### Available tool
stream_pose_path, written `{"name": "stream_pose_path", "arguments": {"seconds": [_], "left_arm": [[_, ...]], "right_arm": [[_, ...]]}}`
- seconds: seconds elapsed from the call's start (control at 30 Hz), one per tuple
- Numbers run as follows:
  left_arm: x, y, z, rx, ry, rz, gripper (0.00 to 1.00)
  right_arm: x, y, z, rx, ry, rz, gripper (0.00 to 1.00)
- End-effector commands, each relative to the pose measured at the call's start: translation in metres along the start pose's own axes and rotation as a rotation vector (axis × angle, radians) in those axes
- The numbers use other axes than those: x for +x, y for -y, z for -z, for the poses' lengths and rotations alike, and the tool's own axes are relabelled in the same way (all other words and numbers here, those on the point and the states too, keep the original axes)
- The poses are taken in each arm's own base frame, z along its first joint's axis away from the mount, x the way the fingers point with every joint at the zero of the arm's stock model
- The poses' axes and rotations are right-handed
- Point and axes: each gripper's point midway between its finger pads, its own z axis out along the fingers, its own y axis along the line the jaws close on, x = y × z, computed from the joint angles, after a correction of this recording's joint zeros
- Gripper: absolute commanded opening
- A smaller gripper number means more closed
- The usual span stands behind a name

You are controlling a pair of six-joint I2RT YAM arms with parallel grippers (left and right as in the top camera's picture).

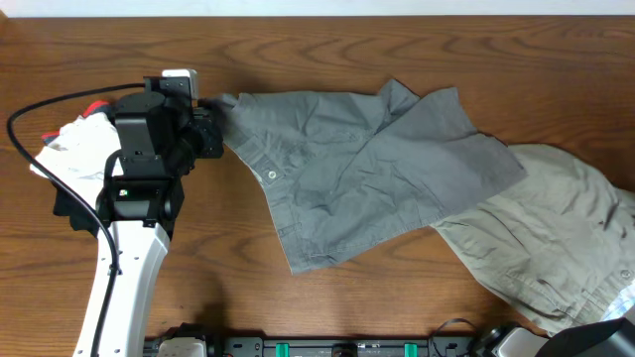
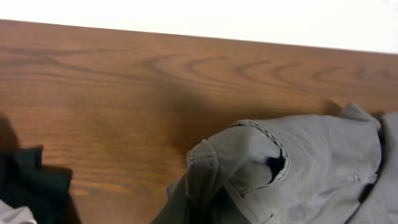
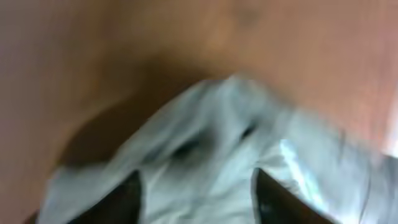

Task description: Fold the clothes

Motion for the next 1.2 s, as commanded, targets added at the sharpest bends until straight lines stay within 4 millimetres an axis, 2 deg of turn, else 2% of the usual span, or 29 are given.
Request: {"name": "stream_pose_path", "arguments": {"seconds": [0.0, 0.07, 0.13, 0.2, 0.33, 0.37, 0.43, 0.53, 0.7, 0.8, 0.97, 1.17], "left_arm": [[-0.002, -0.004, 0.002, -0.02, -0.002, -0.006, 0.12], [0.0, -0.004, 0.001, -0.021, -0.009, -0.005, 0.16], [0.001, -0.004, 0.0, -0.021, -0.012, -0.005, 0.17], [0.002, -0.005, -0.001, -0.021, -0.015, -0.004, 0.17], [0.004, -0.005, -0.003, -0.022, -0.024, -0.003, 0.17], [0.004, -0.005, -0.003, -0.022, -0.025, -0.002, 0.17], [0.004, -0.005, -0.003, -0.022, -0.024, -0.003, 0.17], [0.004, -0.005, -0.003, -0.022, -0.024, -0.003, 0.17], [0.004, -0.005, -0.003, -0.022, -0.026, -0.002, 0.17], [0.004, -0.005, -0.003, -0.022, -0.026, -0.002, 0.17], [0.004, -0.005, -0.003, -0.022, -0.026, -0.002, 0.17], [0.004, -0.005, -0.003, -0.022, -0.026, -0.002, 0.17]], "right_arm": [[0.01, -0.046, 0.016, -0.198, -0.011, 0.207, 0.66], [0.016, -0.062, 0.021, -0.252, -0.006, 0.283, 0.63], [0.033, -0.085, 0.028, -0.357, -0.042, 0.392, 0.58], [0.059, -0.104, 0.036, -0.442, -0.096, 0.525, 0.56], [0.102, -0.121, 0.038, -0.483, -0.178, 0.722, 0.57], [0.111, -0.123, 0.032, -0.469, -0.193, 0.752, 0.61], [0.123, -0.124, 0.016, -0.418, -0.205, 0.797, 0.71], [0.132, -0.117, -0.018, -0.296, -0.2, 0.84, 0.74], [0.127, -0.107, -0.062, -0.145, -0.204, 0.764, 0.74], [0.13, -0.095, -0.078, -0.07, -0.241, 0.703, 0.68], [0.148, -0.087, -0.094, -0.039, -0.33, 0.733, 0.67], [0.17, -0.089, -0.123, -0.041, -0.412, 0.741, 0.78]]}}
